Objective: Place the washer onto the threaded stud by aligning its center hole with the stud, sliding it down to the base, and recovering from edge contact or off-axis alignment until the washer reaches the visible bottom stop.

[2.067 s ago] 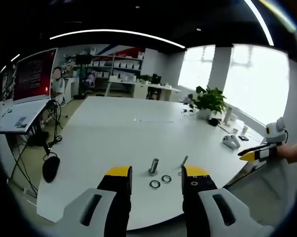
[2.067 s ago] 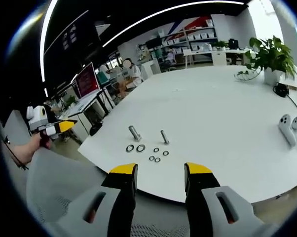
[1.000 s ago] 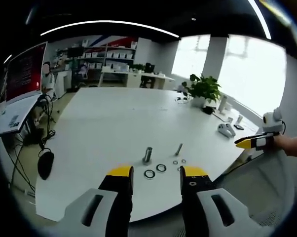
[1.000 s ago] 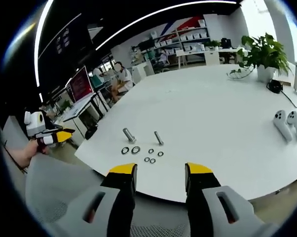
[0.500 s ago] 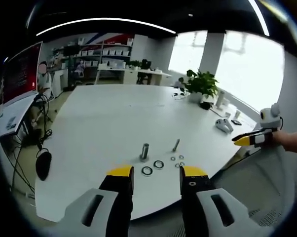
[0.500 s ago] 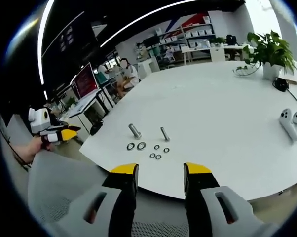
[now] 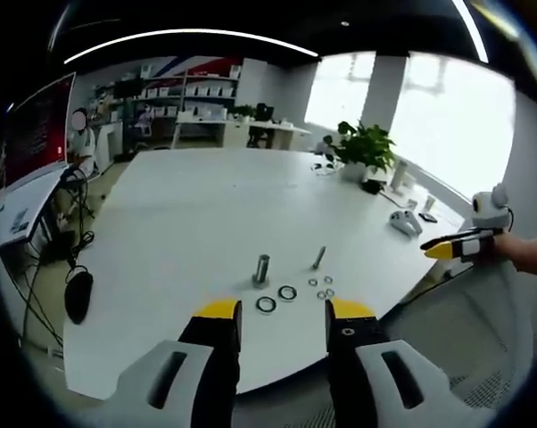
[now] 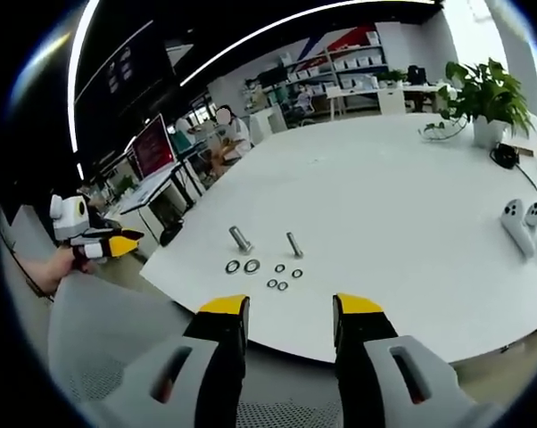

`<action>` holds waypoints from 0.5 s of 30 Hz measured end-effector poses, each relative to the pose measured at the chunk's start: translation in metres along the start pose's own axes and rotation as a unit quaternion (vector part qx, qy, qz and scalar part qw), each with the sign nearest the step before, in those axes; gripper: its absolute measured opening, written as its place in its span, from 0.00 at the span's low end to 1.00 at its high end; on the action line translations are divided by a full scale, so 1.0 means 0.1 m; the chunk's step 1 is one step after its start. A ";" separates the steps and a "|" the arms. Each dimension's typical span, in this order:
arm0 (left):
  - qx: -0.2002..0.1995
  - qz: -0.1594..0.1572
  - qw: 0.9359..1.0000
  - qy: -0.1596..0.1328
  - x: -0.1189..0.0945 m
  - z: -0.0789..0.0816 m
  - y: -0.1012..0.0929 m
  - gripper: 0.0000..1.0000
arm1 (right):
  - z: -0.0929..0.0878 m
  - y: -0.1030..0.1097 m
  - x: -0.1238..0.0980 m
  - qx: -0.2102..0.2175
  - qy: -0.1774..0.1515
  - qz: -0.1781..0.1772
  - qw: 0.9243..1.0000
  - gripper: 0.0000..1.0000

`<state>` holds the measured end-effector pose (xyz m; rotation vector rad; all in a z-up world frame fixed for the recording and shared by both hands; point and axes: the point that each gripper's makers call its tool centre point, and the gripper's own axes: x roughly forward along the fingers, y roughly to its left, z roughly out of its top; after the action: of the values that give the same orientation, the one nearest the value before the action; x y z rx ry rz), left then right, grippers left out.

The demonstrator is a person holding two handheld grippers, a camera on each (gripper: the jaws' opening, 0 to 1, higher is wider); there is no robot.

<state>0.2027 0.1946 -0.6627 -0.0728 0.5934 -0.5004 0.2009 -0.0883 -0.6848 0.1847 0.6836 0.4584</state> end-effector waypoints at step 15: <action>-0.008 0.005 1.000 -0.011 -0.03 0.03 0.03 0.35 | -0.02 0.02 0.01 -0.019 0.010 -0.002 1.000 0.42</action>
<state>0.2041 0.1986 -0.6592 -0.0907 0.5757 -0.4841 0.1991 -0.0859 -0.6864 0.1433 0.6941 0.4689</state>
